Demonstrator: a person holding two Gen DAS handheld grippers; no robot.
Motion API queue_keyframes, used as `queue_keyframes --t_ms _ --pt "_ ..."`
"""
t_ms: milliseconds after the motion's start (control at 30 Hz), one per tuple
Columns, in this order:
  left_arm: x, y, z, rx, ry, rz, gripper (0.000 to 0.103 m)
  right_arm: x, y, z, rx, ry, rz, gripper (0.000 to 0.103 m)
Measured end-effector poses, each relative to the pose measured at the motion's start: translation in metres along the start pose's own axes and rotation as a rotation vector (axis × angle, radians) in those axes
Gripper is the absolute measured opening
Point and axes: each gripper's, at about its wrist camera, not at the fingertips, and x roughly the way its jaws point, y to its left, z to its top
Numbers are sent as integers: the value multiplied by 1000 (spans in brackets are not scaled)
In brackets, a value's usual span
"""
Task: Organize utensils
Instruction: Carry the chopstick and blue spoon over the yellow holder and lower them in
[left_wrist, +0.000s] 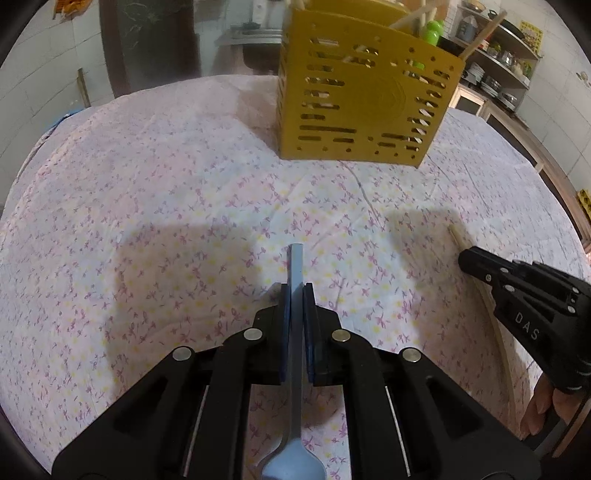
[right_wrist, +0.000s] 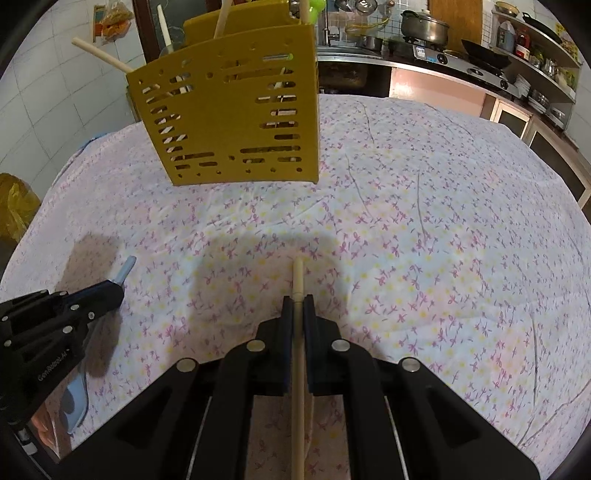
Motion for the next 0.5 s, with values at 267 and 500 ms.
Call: queue_keyframes --t_ms 267,500 --pt "-61 13 -1 -22 -231 81 6 -43 -4 -7 44 -158 60 6" --pt "-117 38 -6 -95 -407 69 6 -96 -1 -5 37 -365 97 6"
